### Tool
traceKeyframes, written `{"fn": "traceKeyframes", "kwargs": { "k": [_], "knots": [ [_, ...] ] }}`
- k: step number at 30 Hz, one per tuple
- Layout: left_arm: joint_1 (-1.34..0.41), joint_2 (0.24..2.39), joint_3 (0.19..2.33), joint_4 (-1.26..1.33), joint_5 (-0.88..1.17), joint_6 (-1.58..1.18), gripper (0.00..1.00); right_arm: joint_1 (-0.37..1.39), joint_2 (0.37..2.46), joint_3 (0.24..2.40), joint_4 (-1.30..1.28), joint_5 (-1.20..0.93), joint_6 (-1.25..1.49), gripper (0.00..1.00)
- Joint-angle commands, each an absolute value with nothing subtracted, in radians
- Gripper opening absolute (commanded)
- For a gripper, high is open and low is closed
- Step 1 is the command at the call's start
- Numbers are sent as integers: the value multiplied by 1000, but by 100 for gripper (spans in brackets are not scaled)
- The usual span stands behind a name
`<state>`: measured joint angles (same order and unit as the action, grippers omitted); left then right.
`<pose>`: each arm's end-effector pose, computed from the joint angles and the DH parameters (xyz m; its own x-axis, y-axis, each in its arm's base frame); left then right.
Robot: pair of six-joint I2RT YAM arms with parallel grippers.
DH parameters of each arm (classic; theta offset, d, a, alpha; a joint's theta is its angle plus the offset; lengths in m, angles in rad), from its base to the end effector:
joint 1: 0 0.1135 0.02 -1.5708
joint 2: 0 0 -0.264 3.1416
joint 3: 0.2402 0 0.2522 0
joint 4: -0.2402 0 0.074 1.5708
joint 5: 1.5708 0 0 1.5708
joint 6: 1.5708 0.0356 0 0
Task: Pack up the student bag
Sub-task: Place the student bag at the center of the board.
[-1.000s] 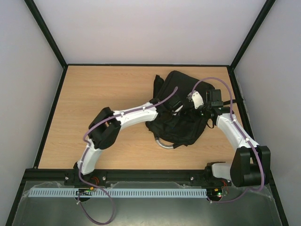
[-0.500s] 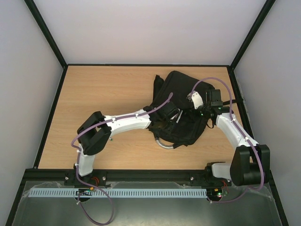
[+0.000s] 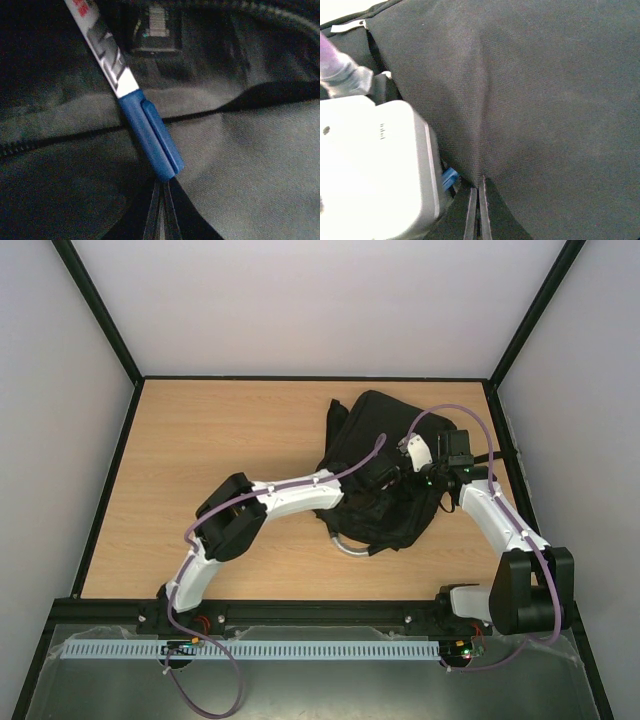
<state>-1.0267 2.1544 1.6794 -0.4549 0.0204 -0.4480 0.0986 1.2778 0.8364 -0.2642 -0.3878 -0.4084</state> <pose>0.2459 -0.4079 0.1873 -0.7472 0.3985 -0.5318 0.5970 0.7541 -0.2737 0.2696 0.0402 0.2465 -0.4423 -0.4132 -0.7960 -0.6028 0.7941 -0.0773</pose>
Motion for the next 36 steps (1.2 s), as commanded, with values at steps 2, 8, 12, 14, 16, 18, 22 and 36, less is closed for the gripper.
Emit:
{"fn": "traceKeyframes", "kwargs": {
  "k": [2,8,12,14,16,18,22,36],
  "knots": [
    [-1004,2221,1762,-425,-75,-471,2,103,1278,832,-301,-437,-410,1],
    [-971,2276,1811,-357,-153,-494,2,101,1280,833,-301,-436,-412,1],
    [-963,2274,1801,-288,-208,-509,2,100,1280,832,-302,-437,-413,1],
    [-963,2262,1774,-225,-227,-508,2,98,1279,832,-302,-439,-412,1],
    [-962,2253,1736,-161,-223,-501,3,98,1279,833,-302,-439,-411,1],
    [-960,2247,1713,-119,-201,-493,5,97,1279,833,-304,-440,-411,1],
    [-962,2193,1640,-75,-180,-498,9,95,1276,831,-302,-442,-413,1],
    [-974,1783,1254,-145,-63,-447,38,85,1269,834,-305,-453,-413,1]
  ]
}}
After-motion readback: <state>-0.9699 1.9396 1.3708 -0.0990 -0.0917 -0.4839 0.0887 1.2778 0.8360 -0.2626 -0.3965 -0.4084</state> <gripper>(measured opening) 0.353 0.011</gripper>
